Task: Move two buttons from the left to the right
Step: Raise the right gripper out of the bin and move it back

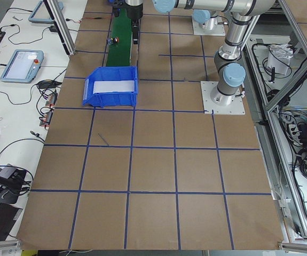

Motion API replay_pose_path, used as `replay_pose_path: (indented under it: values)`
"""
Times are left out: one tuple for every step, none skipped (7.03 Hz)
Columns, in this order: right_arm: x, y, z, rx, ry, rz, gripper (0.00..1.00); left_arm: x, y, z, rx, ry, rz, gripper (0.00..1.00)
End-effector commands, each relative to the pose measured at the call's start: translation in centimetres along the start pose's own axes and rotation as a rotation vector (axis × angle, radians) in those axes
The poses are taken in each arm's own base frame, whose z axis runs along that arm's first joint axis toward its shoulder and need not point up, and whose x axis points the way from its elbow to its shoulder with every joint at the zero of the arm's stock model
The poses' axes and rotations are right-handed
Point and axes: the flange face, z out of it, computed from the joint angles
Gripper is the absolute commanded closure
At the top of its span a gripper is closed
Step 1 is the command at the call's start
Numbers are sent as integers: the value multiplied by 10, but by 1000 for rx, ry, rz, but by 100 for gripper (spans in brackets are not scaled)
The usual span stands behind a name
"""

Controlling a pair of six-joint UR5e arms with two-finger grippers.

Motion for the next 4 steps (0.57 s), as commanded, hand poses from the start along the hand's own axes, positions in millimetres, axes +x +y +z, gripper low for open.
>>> replay_pose_path:
  values:
    - [-15,6,-56,80,26,-16,44,0,0,1,-1,0,0,0]
    - [-27,12,-85,110,47,-27,40,0,0,1,-1,0,0,0]
    - [-36,12,-100,130,54,-37,38,0,0,1,-1,2,0,0]
    - [-61,-2,-111,172,34,-72,31,0,-1,0,1,0,0,0]
